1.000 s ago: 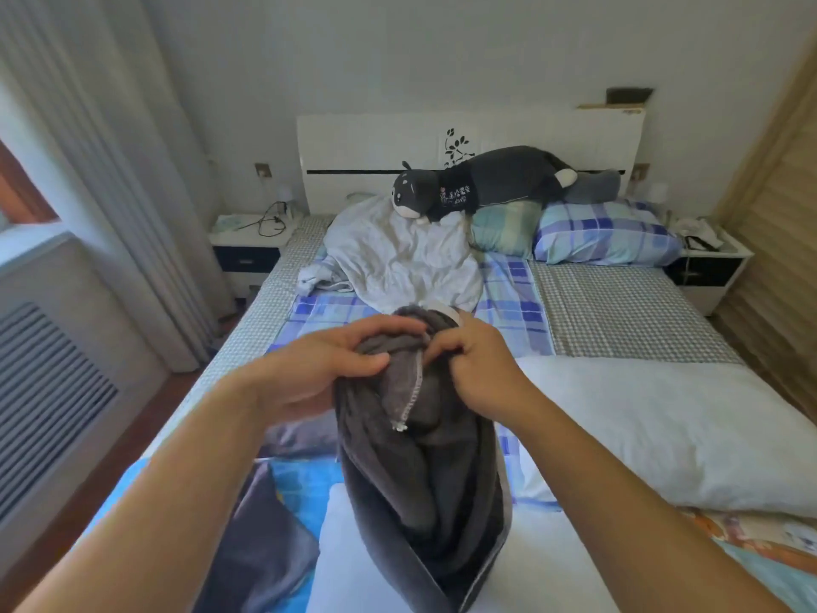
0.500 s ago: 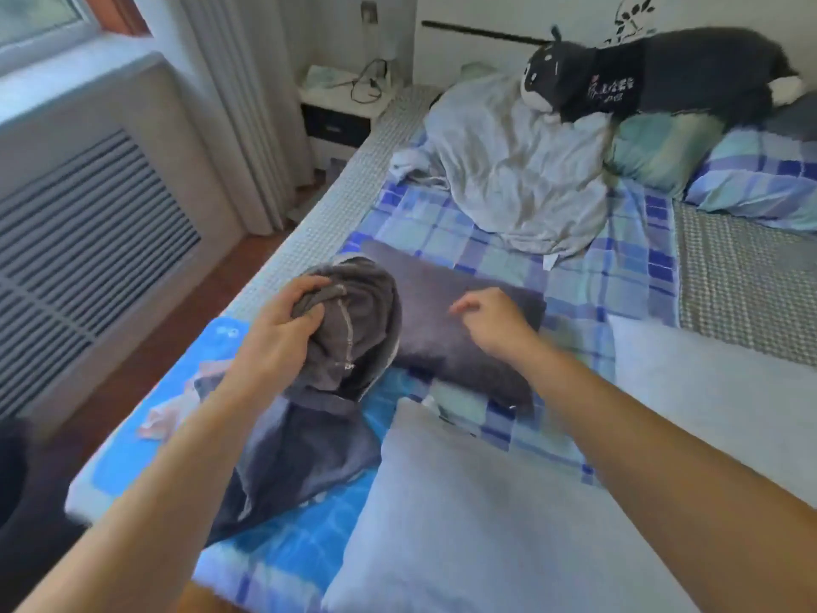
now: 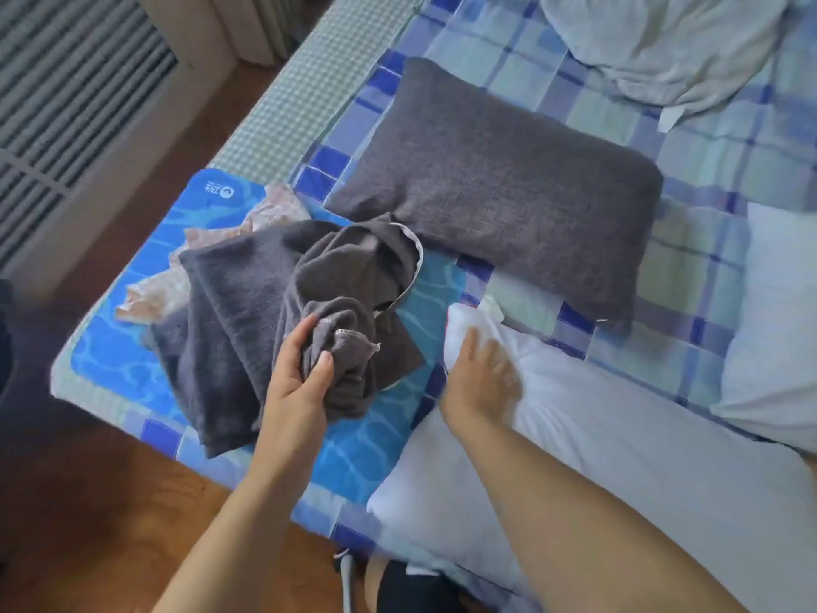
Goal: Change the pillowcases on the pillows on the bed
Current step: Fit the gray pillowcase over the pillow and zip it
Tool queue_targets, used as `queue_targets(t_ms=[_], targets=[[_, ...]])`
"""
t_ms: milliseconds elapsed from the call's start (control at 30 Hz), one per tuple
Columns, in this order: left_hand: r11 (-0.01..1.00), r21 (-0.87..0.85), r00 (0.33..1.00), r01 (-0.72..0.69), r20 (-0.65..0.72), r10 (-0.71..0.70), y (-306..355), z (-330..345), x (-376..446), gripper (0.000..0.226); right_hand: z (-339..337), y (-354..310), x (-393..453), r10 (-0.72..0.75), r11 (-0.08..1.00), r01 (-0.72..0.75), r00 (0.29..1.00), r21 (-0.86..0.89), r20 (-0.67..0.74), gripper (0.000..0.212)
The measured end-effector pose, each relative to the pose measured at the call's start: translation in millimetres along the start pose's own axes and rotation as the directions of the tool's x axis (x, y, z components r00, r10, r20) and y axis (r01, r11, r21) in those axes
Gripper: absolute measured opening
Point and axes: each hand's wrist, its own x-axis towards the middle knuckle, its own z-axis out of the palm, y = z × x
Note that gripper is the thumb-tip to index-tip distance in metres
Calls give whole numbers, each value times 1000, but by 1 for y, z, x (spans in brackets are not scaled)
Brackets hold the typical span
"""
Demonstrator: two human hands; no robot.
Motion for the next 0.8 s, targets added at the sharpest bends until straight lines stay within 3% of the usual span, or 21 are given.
queue_targets(t_ms=[100,267,367,467,567,633,667,700,767,800], targets=[[1000,-30,1000,4,10,-4,33,6,-7,43,-61,47,-46,-122,980,125,992,152,-33,77],[991,-88,989,-105,94,113,111,35,-39,40,-246,154,-145,-391,868,390,918,306,-62,49],[986,-89,973,-142,170,155,150,59,-73,41,-355,225,-216,-604,708,569,795,418,-59,66],[983,-109,955,-149,241,172,171,82,-107,39,-399,281,-245,-666,698,641,745,320,-38,72],[972,-194,938,-136,291,189,183,108,-142,36,-373,318,-214,-543,840,542,839,43,29,56],[962,-251,934,-104,307,181,187,128,-164,35,-339,328,-196,-332,940,311,927,-138,-172,38],[960,-267,930,-84,324,172,186,138,-173,35,-321,330,-190,-231,973,215,921,-85,-314,34],[959,-275,926,-65,343,161,185,147,-181,36,-304,332,-187,-166,974,215,894,73,-415,36],[964,-263,918,-41,371,140,181,159,-193,37,-278,332,-193,-135,791,397,856,465,-500,53],[967,-252,915,-36,380,133,181,163,-197,38,-271,331,-200,-146,690,454,850,563,-507,62]])
